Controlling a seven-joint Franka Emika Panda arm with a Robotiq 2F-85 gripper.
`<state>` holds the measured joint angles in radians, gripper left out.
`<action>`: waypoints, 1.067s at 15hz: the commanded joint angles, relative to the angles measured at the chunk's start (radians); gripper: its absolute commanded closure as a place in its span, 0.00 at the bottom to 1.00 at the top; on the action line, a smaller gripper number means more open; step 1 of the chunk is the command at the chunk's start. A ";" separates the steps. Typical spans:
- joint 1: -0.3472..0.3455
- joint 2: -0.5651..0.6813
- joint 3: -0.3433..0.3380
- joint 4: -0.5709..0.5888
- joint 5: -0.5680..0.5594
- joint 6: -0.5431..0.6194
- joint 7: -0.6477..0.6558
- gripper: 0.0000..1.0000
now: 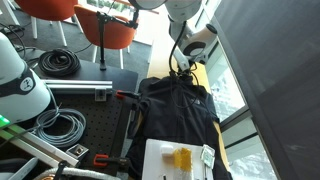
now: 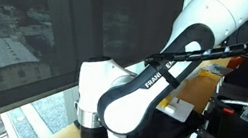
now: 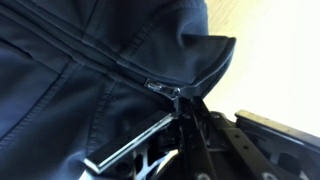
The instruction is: Close the zipper on the black jacket.
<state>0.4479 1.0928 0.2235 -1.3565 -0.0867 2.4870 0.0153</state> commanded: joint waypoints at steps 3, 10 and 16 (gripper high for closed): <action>-0.023 -0.089 -0.021 -0.152 -0.010 0.040 0.005 0.98; -0.074 -0.171 -0.041 -0.288 -0.008 0.111 -0.014 0.98; -0.109 -0.213 -0.070 -0.368 -0.013 0.133 -0.011 0.57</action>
<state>0.3559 0.9255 0.1687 -1.6481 -0.0906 2.5949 0.0101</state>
